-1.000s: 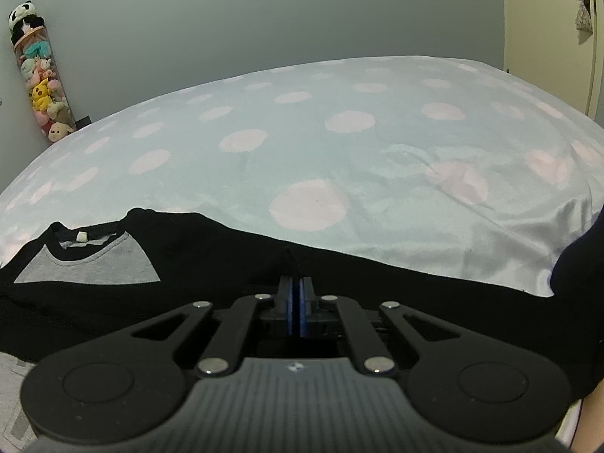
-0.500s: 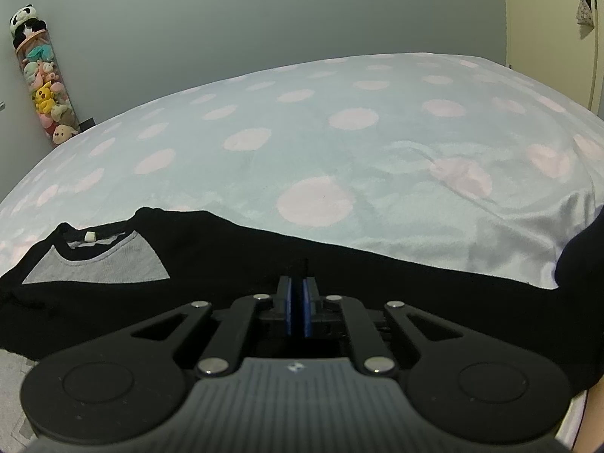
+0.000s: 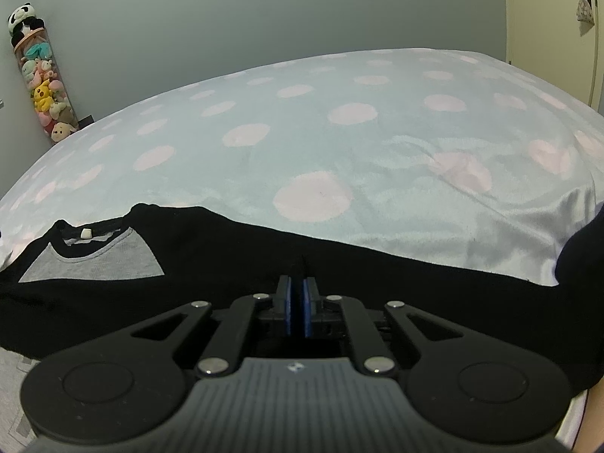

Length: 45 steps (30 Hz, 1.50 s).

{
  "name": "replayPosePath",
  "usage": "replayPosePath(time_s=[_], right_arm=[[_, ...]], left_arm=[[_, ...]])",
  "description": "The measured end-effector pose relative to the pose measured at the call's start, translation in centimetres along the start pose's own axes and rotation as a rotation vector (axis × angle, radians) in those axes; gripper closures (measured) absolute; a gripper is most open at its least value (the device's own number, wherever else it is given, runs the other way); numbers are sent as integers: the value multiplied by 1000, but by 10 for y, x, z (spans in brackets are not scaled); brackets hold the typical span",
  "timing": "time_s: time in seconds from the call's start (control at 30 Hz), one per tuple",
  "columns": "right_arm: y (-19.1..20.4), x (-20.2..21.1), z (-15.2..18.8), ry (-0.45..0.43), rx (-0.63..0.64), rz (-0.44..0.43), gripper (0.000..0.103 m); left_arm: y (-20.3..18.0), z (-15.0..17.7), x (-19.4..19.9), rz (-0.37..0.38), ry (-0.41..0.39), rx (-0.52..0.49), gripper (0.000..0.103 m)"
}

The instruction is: Fold clothes

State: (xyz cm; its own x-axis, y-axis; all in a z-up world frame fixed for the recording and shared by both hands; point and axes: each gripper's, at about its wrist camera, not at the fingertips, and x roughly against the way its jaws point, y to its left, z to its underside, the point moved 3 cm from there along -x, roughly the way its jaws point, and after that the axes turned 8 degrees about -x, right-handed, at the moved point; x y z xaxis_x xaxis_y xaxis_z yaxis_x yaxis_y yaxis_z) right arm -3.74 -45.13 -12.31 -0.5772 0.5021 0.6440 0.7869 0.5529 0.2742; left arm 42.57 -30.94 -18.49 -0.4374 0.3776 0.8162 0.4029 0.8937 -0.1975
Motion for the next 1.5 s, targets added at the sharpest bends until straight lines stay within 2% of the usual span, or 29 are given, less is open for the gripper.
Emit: replayPosePath(time_s=[0.17, 0.4, 0.47, 0.6, 0.87, 1.03, 1.1, 1.33, 1.5], right_arm=[[1, 1, 1, -2, 0, 0, 94], [3, 2, 3, -5, -1, -7, 93], [3, 3, 3, -5, -3, -10, 93], [2, 3, 3, -3, -7, -16, 93], [3, 4, 2, 0, -11, -24, 93], [2, 5, 2, -1, -15, -27, 93], [2, 5, 2, -1, -18, -28, 93], [1, 4, 1, -2, -15, -22, 93], [-3, 8, -4, -49, -26, 16, 96]], left_arm=[[2, 25, 3, 49, 93, -3, 102], [1, 55, 4, 55, 158, -5, 102], [0, 57, 2, 69, 164, 0, 102], [-9, 54, 1, 112, 158, 30, 91], [-32, 48, 1, 142, 163, 4, 90], [-41, 49, -2, 98, 173, -52, 91], [-43, 47, 1, 70, 155, -81, 102], [-38, 24, 10, -68, 89, -162, 103], [-31, 11, 7, -165, 81, -200, 103]])
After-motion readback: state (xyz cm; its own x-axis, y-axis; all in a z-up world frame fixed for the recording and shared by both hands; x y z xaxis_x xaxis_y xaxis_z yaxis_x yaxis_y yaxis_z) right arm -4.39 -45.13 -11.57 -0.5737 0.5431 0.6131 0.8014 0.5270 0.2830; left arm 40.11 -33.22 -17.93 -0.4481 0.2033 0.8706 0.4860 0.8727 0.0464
